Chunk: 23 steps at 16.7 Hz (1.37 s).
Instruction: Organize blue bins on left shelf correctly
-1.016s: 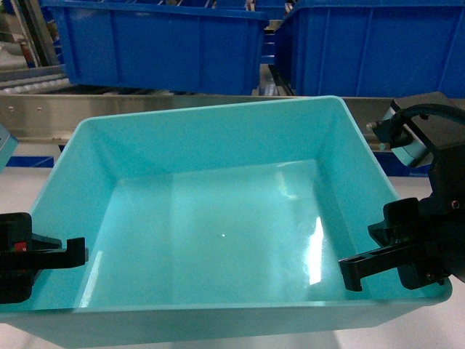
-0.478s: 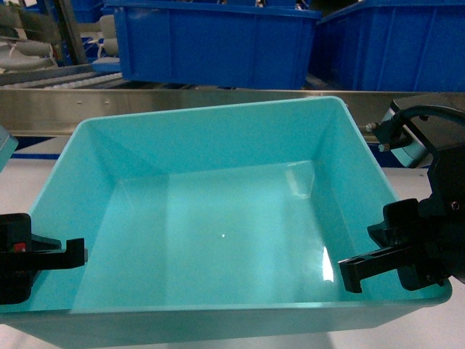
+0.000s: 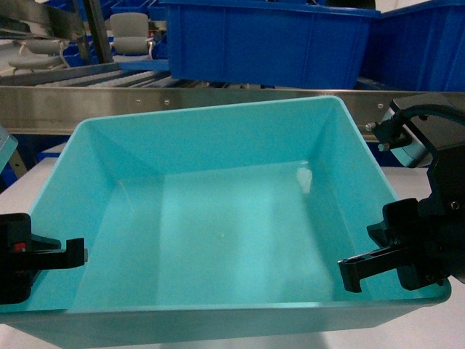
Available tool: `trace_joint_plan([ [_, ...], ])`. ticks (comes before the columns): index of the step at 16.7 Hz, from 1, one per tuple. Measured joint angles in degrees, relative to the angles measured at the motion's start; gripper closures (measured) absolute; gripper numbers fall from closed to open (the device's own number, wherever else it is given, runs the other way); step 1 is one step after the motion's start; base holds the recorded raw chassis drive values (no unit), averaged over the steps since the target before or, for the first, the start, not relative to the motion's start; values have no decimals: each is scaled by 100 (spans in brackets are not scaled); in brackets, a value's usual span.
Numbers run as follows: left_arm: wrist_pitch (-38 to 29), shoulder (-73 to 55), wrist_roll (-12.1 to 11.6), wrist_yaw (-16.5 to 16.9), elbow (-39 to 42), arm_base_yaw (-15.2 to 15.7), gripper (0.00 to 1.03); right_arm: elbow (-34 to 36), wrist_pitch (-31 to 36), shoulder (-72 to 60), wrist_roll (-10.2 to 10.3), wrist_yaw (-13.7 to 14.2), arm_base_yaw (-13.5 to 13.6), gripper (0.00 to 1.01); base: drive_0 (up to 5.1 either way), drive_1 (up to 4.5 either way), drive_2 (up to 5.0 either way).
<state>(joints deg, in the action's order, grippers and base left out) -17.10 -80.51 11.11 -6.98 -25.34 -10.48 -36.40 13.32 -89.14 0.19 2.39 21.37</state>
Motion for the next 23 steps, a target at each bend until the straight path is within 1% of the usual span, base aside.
trace_joint_plan([
  [23,2,0,0,-2,0,0,101,4,-4,0,0,-4,0,99,-495,244,244],
])
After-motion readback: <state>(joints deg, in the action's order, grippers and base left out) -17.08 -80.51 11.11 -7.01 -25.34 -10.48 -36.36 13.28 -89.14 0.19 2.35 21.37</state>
